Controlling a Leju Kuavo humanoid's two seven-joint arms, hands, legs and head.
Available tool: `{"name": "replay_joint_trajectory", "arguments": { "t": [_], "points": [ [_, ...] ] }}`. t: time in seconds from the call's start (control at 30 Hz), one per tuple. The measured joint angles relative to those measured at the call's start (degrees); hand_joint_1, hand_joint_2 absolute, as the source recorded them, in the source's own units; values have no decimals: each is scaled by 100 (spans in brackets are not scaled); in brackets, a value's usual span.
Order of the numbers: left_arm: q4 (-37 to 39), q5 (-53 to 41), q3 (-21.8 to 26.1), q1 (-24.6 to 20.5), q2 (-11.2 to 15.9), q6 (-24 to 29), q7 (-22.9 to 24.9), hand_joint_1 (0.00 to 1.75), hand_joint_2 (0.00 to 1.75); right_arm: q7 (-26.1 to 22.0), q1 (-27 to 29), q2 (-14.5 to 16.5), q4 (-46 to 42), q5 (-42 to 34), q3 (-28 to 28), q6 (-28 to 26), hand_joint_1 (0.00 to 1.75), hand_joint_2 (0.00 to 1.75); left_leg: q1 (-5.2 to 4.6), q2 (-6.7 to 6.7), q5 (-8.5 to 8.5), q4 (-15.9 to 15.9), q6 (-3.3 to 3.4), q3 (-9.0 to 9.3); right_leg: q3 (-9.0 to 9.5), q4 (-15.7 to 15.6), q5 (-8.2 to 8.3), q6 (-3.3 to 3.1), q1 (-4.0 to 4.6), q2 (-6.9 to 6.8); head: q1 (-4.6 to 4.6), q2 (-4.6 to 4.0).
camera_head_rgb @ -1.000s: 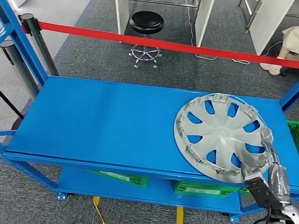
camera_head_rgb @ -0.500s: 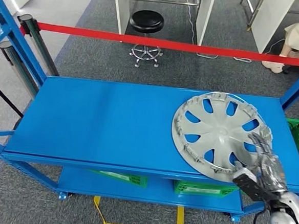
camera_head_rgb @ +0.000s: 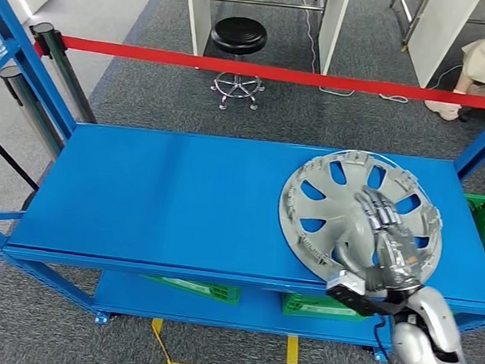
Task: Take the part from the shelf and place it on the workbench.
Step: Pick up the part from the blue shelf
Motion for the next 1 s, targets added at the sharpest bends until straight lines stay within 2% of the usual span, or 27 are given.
{"name": "replay_joint_trajectory", "arguments": {
  "t": [0.07, 0.13, 0.2, 0.23, 0.27, 0.3, 0.33, 0.37, 0.4, 0.43, 0.53, 0.6, 0.63, 0.7, 0.73, 0.77, 0.8, 0.83, 0.9, 0.97, 1.0],
  "points": [
    [11, -25, -1, -1, -19, 17, 3, 0, 0, 46, -34, 73, 2, 83, 110, -97, 0, 87, 22, 0, 36, -60, 57, 22, -41, 74, -80, 55, -6, -1, 9, 0],
    [16, -42, -1, -6, -30, 29, 3, 0, 0, 114, -71, 126, 10, 166, 178, -219, 0, 175, 45, 1, 67, -105, 103, 38, -268, 543, -355, 91, -14, 4, 32, 0],
    [24, -50, -1, -7, -38, 44, 3, 0, 0, 251, -86, 220, 35, 285, 239, -419, 0, 175, 41, 0, 67, -103, 115, 34, -643, 1317, -681, 122, -20, 4, 45, 0],
    [29, -51, -1, -7, -45, 56, 3, 0, 0, 335, -81, 283, 52, 328, 275, -505, 0, 175, 38, 0, 65, -102, 116, 35, -777, 1572, -736, 133, -21, 4, 44, 0],
    [33, -52, 0, -7, -51, 79, 2, 0, 0, 415, -76, 349, 70, 339, 313, -555, 0, 175, 37, 0, 61, -99, 117, 39, -813, 1611, -674, 138, -21, 4, 46, 0],
    [34, -53, 0, -8, -59, 115, -9, 0, 0, 493, -74, 408, 87, 315, 348, -555, 0, 175, 37, -1, 56, -96, 112, 47, -721, 1391, -495, 134, -22, 3, 45, 0],
    [35, -55, 0, -8, -69, 174, -31, 0, 0, 574, -73, 464, 102, 260, 381, -500, 0, 175, 38, -3, 46, -90, 100, 56, -537, 983, -256, 125, -24, 2, 46, 0],
    [34, -56, 0, -9, -77, 250, -63, 0, 0, 649, -74, 511, 119, 176, 412, -400, 0, 175, 31, -5, 35, -83, 83, 59, -333, 565, -91, 112, -21, 1, 46, 0],
    [34, -55, 1, -10, -84, 341, -104, 0, 0, 716, -74, 552, 144, 64, 446, -250, 0, 175, 22, -8, 24, -65, 60, 53, -167, 232, 18, 90, -17, 5, 45, 0],
    [34, -51, 1, -12, -89, 438, -143, 0, 0, 772, -64, 586, 180, -65, 485, -63, 0, 175, 14, -9, 21, -53, 33, 41, -72, 46, 52, 67, -11, 9, 42, 0],
    [33, -39, 6, -15, -92, 642, -219, 0, 0, 871, -22, 650, 357, -314, 614, 352, 0, 175, 14, -11, 23, -35, -37, 17, -50, 1, 52, -21, -1, 19, 38, 0],
    [33, -18, 13, -19, -90, 697, -256, 0, 0, 931, -36, 681, 476, -348, 683, 467, 0, 175, 22, -8, -111, 134, -95, -43, -38, -17, 67, -94, -21, 8, 27, 0],
    [33, 0, 18, -19, -89, 716, -269, 0, 0, 976, -54, 699, 549, -382, 714, 539, 0, 175, 31, -6, -263, 379, -126, -144, -32, -27, 72, -124, -32, 1, 21, 0],
    [33, 38, 31, -14, -89, 732, -276, 0, 0, 1076, -89, 718, 727, -491, 759, 706, 0, 175, 49, -4, -636, 1151, -169, -478, -32, -26, 67, -154, -28, -8, 10, 0],
    [33, 49, 35, -9, -89, 734, -276, 0, 0, 1111, -105, 727, 817, -544, 774, 772, 0, 175, 56, -5, -750, 1478, -179, -624, -32, -25, 66, -156, -25, -9, 12, 0],
    [33, 57, 38, -4, -89, 734, -276, 0, 0, 1135, -127, 732, 897, -585, 786, 817, 0, 175, 58, -4, -759, 1632, -182, -690, -28, -24, 66, -156, -24, -8, 11, 0],
    [33, 62, 41, 0, -88, 735, -276, 0, 0, 1148, -154, 737, 963, -609, 796, 844, 0, 175, 59, -4, -649, 1546, -177, -645, -20, -23, 66, -156, -24, -4, 10, 0],
    [33, 63, 44, 2, -87, 735, -276, 0, 0, 1157, -187, 740, 1012, -625, 803, 861, 0, 175, 60, -4, -457, 1248, -164, -500, -8, -23, 64, -154, -24, 1, 11, 0],
    [33, 63, 51, -5, -83, 738, -276, 0, 0, 1189, -253, 745, 1103, -665, 812, 910, 0, 175, 54, -4, -110, 416, -126, -104, 8, -18, 56, -135, -12, 12, 11, 0],
    [33, 61, 58, -13, -81, 745, -272, 0, 0, 1245, -313, 746, 1198, -731, 813, 1000, 0, 175, 40, -4, -17, -19, -92, 90, 1, -20, 58, -85, 9, 22, 16, 0],
    [33, 61, 62, -11, -82, 750, -268, 0, 0, 1276, -345, 745, 1259, -759, 812, 1056, 0, 175, 32, -5, -28, -46, -74, 97, 0, -33, 67, -51, 16, 28, 19, 0]
  ]
}}
